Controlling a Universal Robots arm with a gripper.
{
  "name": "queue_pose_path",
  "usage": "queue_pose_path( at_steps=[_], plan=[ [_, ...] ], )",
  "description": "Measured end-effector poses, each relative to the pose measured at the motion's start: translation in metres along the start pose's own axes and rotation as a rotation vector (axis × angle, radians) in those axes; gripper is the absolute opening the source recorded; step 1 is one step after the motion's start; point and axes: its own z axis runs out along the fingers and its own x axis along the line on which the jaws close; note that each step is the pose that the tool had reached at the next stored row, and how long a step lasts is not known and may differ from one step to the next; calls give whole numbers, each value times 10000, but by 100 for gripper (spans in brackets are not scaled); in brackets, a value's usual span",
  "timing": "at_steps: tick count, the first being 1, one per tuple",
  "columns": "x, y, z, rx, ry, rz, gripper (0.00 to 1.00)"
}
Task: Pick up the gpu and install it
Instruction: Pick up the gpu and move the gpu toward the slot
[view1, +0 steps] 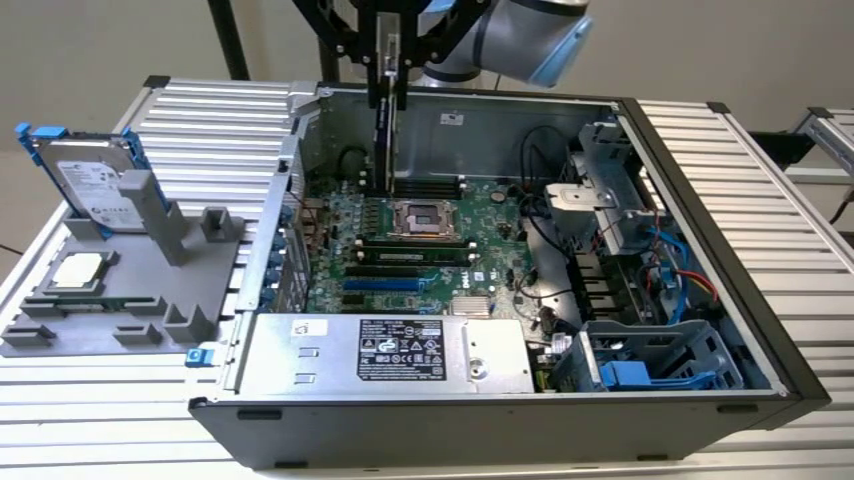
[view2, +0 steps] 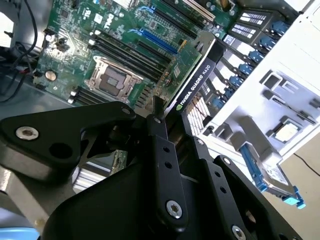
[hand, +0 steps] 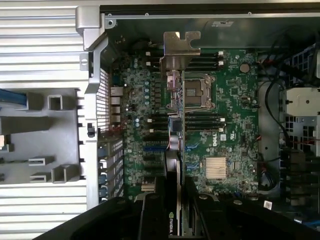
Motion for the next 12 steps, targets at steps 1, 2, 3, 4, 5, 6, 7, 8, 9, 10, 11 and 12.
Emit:
queue_pose_path(
  at_steps=[1,2,3,4,5,6,7,8,9,10,11,12],
  plan=[
    [-11,0,0,0,0,0,0],
    [-24,1,0,0,0,0,0],
    [-38,1,0,1,0,0,0],
    [-48,2,0,1,0,0,0],
    [-54,1,0,1,0,0,0],
    [-55,1,0,0,0,0,0],
    [-56,1,1,0,0,2,0],
    [-57,2,1,0,0,1,0],
    [-58,2,0,0,0,0,0],
    [-59,2,0,0,0,0,0],
    [-59,2,1,0,0,1,0],
    [-62,2,1,0,0,0,0]
  ],
)
